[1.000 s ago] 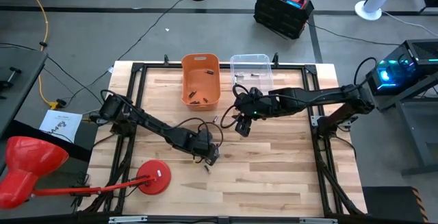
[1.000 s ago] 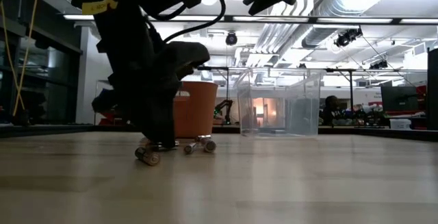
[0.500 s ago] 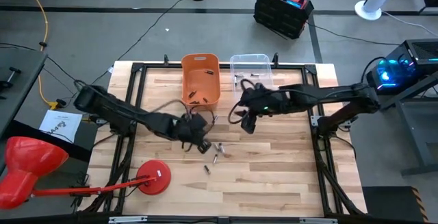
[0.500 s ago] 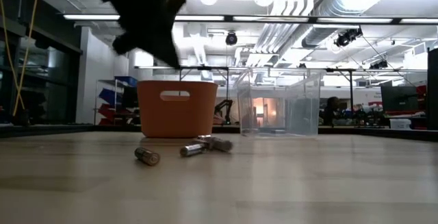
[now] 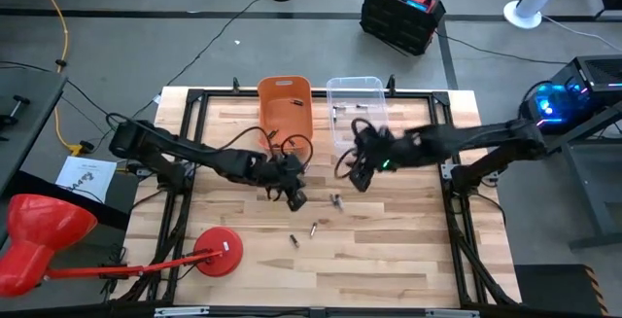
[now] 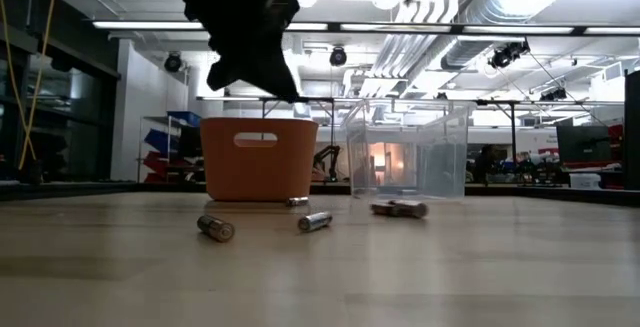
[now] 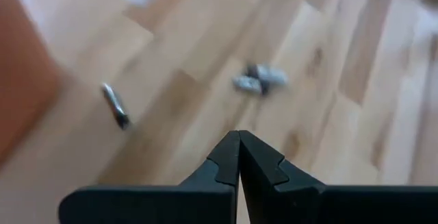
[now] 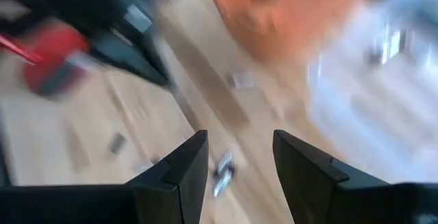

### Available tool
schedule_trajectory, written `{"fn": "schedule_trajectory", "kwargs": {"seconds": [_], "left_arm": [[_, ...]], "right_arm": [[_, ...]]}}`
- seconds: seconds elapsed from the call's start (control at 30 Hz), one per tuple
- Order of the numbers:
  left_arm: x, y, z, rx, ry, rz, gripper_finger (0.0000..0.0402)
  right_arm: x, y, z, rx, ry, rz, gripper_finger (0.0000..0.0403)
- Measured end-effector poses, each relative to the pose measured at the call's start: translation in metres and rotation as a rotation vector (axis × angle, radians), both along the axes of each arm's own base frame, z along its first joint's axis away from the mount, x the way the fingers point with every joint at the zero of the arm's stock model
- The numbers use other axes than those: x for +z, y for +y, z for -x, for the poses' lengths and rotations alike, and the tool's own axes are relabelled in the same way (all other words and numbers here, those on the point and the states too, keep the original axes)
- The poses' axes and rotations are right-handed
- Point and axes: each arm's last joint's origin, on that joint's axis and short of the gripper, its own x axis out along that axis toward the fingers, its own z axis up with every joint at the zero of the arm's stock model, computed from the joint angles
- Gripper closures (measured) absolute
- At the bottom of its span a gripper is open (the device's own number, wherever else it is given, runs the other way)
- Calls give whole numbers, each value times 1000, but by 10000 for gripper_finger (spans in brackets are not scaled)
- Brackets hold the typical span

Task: Sort batteries
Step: Put the silver battery into the transparent bin

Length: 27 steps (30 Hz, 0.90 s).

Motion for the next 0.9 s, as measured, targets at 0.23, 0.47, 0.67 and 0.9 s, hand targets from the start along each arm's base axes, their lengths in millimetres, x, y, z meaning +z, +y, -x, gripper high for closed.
{"fn": "schedule_trajectory", "kwargs": {"seconds": [0.23, 0.47, 0.67, 0.9], "left_arm": [[-6, -20, 4, -90, 49, 27, 401], [-3, -25, 6, -107, 46, 27, 401], [-3, -26, 7, -98, 47, 49, 401], [-3, -26, 7, -88, 46, 57, 401]], "right_arm": [[-116, 12, 2, -181, 330, -166, 245], [-178, 5, 9, -291, 296, -245, 245], [-207, 3, 18, -343, 383, -245, 259], [-234, 5, 24, -383, 468, -249, 305]]}}
